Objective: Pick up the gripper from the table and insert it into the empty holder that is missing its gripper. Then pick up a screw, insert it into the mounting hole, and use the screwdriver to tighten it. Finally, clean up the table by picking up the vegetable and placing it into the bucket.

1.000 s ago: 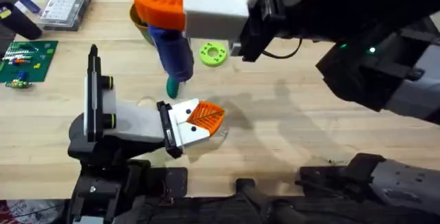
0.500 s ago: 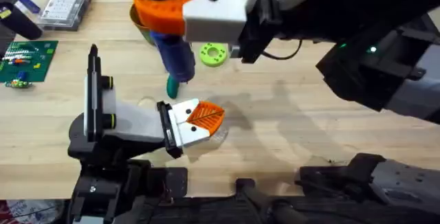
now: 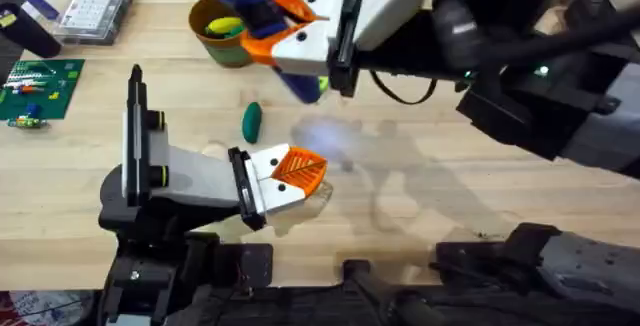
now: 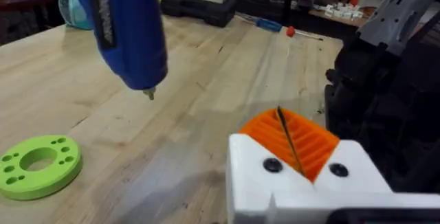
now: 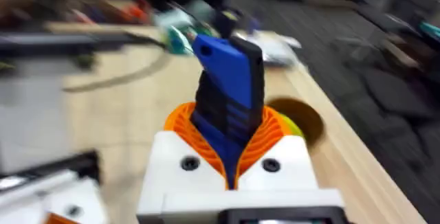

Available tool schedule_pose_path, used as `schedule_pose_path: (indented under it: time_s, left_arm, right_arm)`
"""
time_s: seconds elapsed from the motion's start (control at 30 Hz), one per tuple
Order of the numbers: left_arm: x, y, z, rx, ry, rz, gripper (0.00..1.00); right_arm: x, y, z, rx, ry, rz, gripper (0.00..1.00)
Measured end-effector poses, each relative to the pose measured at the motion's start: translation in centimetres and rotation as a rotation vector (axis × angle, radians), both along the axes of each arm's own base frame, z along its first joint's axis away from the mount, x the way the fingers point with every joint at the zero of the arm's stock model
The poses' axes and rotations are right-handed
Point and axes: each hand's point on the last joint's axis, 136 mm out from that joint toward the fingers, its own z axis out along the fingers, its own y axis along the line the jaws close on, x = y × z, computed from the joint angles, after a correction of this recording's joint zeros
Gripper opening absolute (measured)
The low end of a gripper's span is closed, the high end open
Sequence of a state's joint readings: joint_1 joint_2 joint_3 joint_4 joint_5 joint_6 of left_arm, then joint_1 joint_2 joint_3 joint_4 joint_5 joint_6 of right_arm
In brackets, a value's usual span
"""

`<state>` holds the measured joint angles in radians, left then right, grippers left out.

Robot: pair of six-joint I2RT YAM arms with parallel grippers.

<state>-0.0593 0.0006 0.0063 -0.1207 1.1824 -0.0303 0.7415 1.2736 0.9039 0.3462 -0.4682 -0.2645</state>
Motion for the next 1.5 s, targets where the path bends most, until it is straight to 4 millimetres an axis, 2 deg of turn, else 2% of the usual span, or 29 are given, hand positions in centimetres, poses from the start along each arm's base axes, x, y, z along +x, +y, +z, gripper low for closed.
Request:
schedule_pose_path:
  time_s: [0.2,0.33,0.47,0.77,0.8,0.83,1.0,1.1,1.2,1.37,1.4,1.43,1.47,1.5]
  left_arm:
    - [0.0,0.0,0.0,0.000,0.000,0.000,0.010]
    - [0.0,0.0,0.0,0.000,0.000,0.000,0.010]
    - [0.0,0.0,0.0,0.000,0.000,0.000,0.010]
    - [0.0,0.0,0.0,0.000,0.000,0.000,0.010]
    - [0.0,0.0,0.0,0.000,0.000,0.000,0.010]
    - [0.0,0.0,0.0,0.000,0.000,0.000,0.010]
    - [0.0,0.0,0.0,0.000,0.000,0.000,0.010]
    - [0.0,0.0,0.0,0.000,0.000,0.000,0.010]
    - [0.0,0.0,0.0,0.000,0.000,0.000,0.010]
    - [0.0,0.0,0.0,0.000,0.000,0.000,0.010]
    - [0.0,0.0,0.0,0.000,0.000,0.000,0.010]
    - [0.0,0.0,0.0,0.000,0.000,0.000,0.010]
    - [0.0,0.0,0.0,0.000,0.000,0.000,0.010]
    - [0.0,0.0,0.0,0.000,0.000,0.000,0.010]
  right_arm:
    - [4.4,-3.4,-3.3,-0.186,-0.030,-0.224,0.027]
    - [6.8,-5.8,-4.2,-0.277,-0.102,-0.334,0.027]
    - [9.2,-7.0,-5.5,-0.381,-0.183,-0.391,0.027]
    - [14.0,-9.0,-14.8,-0.775,-0.343,-0.383,0.027]
    - [14.7,-9.4,-15.7,-0.805,-0.357,-0.387,0.027]
    - [16.3,-10.4,-17.2,-0.848,-0.378,-0.406,0.027]
    - [20.5,-13.1,-20.0,-0.889,-0.415,-0.491,0.027]
    - [21.3,-14.0,-22.3,-0.934,-0.396,-0.485,0.027]
    - [21.7,-13.9,-24.4,-0.972,-0.390,-0.456,0.027]
    - [22.5,-13.5,-25.4,-0.992,-0.406,-0.437,0.027]
    - [22.5,-13.5,-25.6,-0.994,-0.406,-0.435,0.051]
    - [22.5,-13.5,-25.8,-0.996,-0.403,-0.433,0.124]
    - [22.5,-13.5,-26.0,-1.001,-0.398,-0.429,0.217]
    - [22.4,-13.5,-26.2,-1.004,-0.396,-0.425,0.350]
